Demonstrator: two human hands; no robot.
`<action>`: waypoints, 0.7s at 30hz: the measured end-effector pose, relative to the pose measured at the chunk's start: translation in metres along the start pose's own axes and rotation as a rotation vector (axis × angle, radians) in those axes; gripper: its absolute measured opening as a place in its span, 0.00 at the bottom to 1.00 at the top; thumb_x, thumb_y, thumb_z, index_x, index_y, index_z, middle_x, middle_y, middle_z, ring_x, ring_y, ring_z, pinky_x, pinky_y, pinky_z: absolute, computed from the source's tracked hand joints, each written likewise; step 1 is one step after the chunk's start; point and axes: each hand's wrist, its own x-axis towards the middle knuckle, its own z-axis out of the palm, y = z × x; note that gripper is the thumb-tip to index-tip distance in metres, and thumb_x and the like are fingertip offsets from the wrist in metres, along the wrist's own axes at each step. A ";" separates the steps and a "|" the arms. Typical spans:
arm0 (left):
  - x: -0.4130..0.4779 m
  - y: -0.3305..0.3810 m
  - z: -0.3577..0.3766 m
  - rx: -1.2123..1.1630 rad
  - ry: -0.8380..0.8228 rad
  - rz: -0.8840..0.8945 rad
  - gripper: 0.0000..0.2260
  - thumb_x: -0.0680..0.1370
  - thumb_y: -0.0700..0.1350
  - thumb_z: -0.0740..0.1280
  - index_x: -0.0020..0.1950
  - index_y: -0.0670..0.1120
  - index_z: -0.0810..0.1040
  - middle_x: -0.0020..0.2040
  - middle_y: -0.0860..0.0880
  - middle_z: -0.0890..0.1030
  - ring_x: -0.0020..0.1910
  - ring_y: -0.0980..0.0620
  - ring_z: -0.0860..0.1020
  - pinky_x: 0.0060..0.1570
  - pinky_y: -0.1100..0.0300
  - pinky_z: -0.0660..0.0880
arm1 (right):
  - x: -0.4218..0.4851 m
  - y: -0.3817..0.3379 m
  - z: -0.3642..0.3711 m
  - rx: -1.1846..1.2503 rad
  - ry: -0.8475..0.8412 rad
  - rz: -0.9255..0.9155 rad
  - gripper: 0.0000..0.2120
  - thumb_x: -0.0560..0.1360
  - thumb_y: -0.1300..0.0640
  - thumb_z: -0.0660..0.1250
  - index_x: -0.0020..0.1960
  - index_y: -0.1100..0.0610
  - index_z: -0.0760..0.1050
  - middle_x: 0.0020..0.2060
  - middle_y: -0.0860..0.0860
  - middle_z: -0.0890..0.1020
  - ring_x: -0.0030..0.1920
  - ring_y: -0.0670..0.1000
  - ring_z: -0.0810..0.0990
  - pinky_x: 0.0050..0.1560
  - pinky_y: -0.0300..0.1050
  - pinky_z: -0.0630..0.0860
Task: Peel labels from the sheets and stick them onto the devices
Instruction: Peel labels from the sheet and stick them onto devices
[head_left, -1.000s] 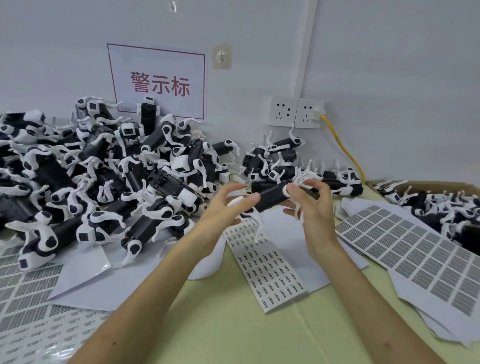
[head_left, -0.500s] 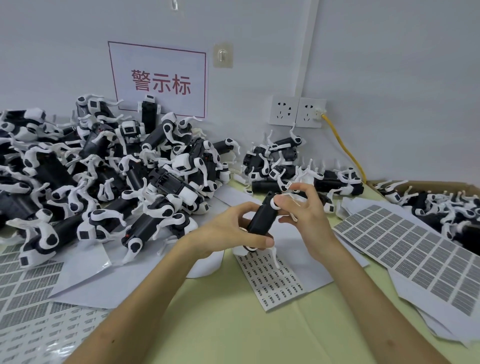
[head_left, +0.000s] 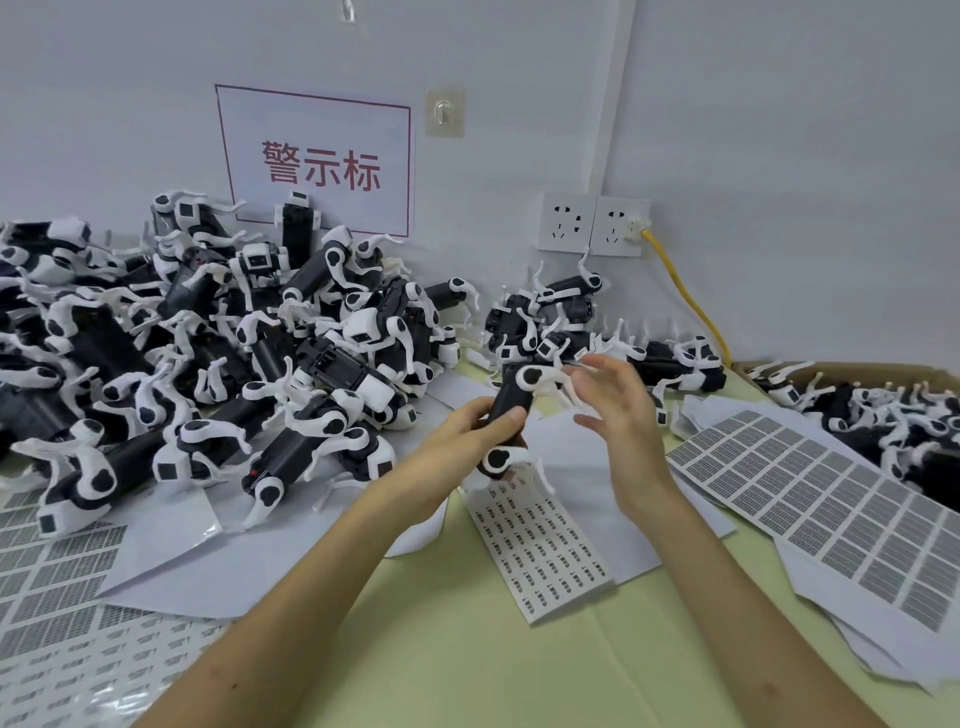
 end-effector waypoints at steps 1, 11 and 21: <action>0.001 -0.001 -0.001 -0.047 0.022 -0.014 0.15 0.83 0.52 0.68 0.64 0.44 0.77 0.48 0.47 0.84 0.48 0.47 0.82 0.60 0.43 0.80 | 0.000 -0.002 -0.001 0.012 0.049 -0.040 0.14 0.72 0.48 0.70 0.56 0.49 0.79 0.54 0.46 0.86 0.57 0.47 0.83 0.54 0.46 0.77; 0.003 -0.005 0.005 -0.118 0.111 0.003 0.18 0.82 0.45 0.71 0.71 0.46 0.76 0.65 0.45 0.83 0.66 0.45 0.80 0.73 0.42 0.71 | -0.002 -0.005 -0.001 0.025 -0.171 0.030 0.10 0.79 0.63 0.68 0.42 0.54 0.83 0.38 0.53 0.84 0.39 0.51 0.80 0.42 0.43 0.76; 0.000 -0.004 0.010 -0.023 0.161 0.133 0.18 0.77 0.42 0.77 0.66 0.47 0.79 0.57 0.48 0.86 0.54 0.53 0.86 0.54 0.61 0.80 | -0.008 -0.001 0.008 -0.072 -0.171 0.028 0.03 0.79 0.60 0.71 0.47 0.56 0.83 0.43 0.50 0.86 0.49 0.52 0.85 0.51 0.44 0.81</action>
